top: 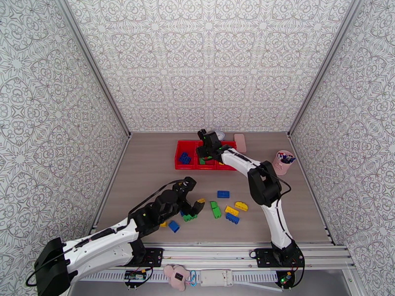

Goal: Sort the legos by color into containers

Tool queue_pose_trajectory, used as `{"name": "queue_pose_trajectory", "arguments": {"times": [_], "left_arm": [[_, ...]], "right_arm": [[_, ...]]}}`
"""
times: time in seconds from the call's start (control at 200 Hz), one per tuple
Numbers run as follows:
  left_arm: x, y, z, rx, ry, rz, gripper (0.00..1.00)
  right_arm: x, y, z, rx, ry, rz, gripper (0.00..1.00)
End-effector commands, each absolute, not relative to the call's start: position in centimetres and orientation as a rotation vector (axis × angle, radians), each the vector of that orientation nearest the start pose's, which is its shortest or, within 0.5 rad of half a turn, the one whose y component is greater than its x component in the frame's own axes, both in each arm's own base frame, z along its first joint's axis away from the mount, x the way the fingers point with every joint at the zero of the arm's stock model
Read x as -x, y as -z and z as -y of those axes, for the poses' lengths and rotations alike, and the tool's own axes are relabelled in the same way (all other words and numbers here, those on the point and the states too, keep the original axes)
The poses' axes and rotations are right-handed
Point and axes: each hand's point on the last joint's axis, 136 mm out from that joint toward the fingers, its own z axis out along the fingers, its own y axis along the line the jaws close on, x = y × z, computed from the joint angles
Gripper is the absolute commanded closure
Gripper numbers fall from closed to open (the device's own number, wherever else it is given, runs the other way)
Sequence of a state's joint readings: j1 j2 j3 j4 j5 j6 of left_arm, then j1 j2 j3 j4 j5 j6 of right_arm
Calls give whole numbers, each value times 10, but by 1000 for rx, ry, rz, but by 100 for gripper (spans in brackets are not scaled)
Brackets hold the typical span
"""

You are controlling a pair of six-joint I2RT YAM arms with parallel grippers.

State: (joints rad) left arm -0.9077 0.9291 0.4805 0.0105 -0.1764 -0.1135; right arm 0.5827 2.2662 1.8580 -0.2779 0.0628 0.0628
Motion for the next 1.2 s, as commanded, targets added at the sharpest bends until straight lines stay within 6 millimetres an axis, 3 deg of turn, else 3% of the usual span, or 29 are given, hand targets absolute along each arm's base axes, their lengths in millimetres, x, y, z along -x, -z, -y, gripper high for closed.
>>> {"name": "queue_pose_trajectory", "arguments": {"times": [0.0,0.15,0.375,0.63,0.855,1.195], "left_arm": [[-235,-180,229,-574,441,-1936,0],[-242,-180,209,-429,388,-1993,0],[-249,-149,144,7,272,-2201,0],[-228,-120,87,323,123,-2356,0],[-198,-85,73,372,23,-2538,5],[-172,-50,70,348,-9,-2703,18]], "right_arm": [[-525,-143,-341,552,-331,-2178,25],[-505,-172,-332,539,-374,-2126,16],[-449,-203,-316,602,-462,-2040,9],[-377,-206,-316,729,-508,-1985,8],[-347,-187,-306,694,-545,-2020,8],[-338,-171,-296,678,-534,-2064,7]]}}
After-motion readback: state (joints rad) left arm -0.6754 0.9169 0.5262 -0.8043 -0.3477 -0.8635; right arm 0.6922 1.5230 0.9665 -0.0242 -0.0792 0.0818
